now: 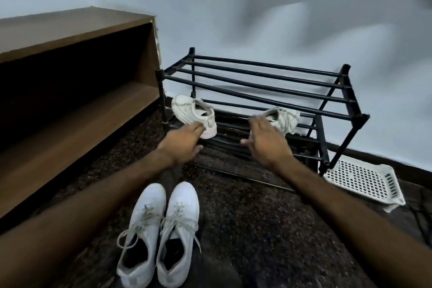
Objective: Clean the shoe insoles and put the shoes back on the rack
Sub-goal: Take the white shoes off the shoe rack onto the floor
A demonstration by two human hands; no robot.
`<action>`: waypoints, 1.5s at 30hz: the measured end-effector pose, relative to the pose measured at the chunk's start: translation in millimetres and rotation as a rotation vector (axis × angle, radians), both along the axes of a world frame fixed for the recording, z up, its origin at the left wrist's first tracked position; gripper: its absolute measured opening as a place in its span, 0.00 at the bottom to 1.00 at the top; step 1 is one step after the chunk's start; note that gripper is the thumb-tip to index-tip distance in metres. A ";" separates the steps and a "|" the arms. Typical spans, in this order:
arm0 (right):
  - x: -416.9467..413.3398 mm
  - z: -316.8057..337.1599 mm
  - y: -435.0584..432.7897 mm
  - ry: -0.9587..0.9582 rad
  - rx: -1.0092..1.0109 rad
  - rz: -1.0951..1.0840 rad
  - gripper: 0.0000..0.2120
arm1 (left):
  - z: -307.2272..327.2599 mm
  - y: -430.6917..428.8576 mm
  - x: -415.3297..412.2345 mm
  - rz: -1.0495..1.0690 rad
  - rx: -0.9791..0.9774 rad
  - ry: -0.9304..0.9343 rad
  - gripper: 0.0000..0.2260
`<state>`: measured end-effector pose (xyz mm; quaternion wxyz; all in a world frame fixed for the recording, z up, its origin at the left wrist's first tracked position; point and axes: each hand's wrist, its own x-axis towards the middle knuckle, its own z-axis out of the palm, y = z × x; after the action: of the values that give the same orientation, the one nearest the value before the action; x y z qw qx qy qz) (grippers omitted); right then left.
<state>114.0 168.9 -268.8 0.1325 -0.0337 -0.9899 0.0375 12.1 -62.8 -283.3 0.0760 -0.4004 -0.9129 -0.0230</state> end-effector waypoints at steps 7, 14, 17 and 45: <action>-36.2 10.6 43.6 -0.141 -0.076 -0.177 0.30 | 10.1 61.1 -46.4 0.126 -0.070 0.048 0.28; -46.3 -19.4 33.1 -0.174 -0.083 -0.202 0.33 | -24.8 57.6 -92.8 0.244 -0.103 -0.106 0.25; -44.6 -25.3 40.5 -0.147 -0.025 -0.186 0.27 | -31.3 69.3 -96.2 0.291 -0.021 -0.115 0.21; 222.8 -186.2 -43.0 -0.073 0.019 0.184 0.09 | -177.7 -19.7 235.9 -0.288 -0.227 -0.217 0.18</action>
<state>336.8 125.9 -455.0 0.0927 0.0574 -0.9933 0.0388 248.0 -82.6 -461.0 -0.0725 -0.5279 -0.8458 0.0261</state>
